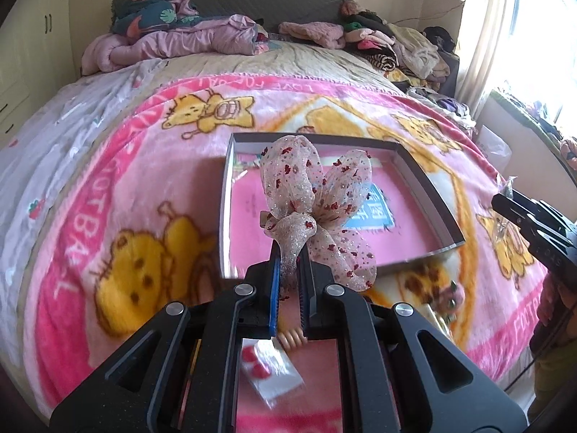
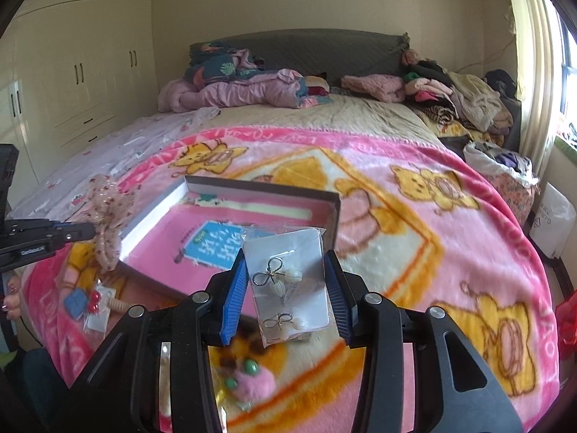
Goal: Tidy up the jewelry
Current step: 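Carry the bow into the tray and open the left tool while the right tool drops the earring card there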
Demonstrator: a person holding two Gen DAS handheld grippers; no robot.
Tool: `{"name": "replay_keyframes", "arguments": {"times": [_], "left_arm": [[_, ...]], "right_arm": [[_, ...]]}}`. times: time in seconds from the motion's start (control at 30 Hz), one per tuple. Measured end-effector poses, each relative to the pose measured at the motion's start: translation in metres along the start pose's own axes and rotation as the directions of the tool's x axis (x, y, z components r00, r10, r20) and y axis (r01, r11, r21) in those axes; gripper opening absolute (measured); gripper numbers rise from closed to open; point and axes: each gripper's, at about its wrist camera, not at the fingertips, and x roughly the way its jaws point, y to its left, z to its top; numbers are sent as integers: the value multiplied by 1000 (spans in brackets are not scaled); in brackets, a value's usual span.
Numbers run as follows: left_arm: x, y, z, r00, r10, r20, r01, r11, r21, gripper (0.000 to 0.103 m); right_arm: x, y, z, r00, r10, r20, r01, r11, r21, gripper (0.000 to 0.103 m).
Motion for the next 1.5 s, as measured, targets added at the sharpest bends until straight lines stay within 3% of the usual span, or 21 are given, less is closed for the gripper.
{"name": "replay_keyframes", "arguments": {"times": [0.47, 0.93, 1.1, 1.33, 1.43, 1.47, 1.5], "left_arm": [[54, 9, 26, 999, 27, -37, -27, 1000, -2, 4], [92, 12, 23, 996, 11, -94, -10, 1000, 11, 9], [91, 12, 19, 996, 7, -90, -6, 1000, 11, 23], [83, 15, 15, 997, 22, -80, -21, 1000, 16, 60], [78, 16, 13, 997, 34, -74, -32, 999, 19, 69], [76, 17, 13, 997, 36, -71, -35, 999, 17, 73], [75, 17, 12, 997, 39, -69, -38, 999, 16, 80]], "right_arm": [[51, 10, 32, 999, 16, -30, -16, 1000, -19, 40], [119, -4, 14, 981, -4, -195, 9, 1000, 24, 40], [133, -8, 7, 974, -13, -228, 22, 999, 37, 40], [142, -11, 0, 968, -26, -252, 41, 998, 54, 44], [142, -10, -3, 967, -19, -255, 38, 997, 69, 54], [141, -9, -3, 968, -16, -250, 34, 997, 68, 62], [139, -8, -3, 970, -23, -242, 39, 997, 64, 66]]}}
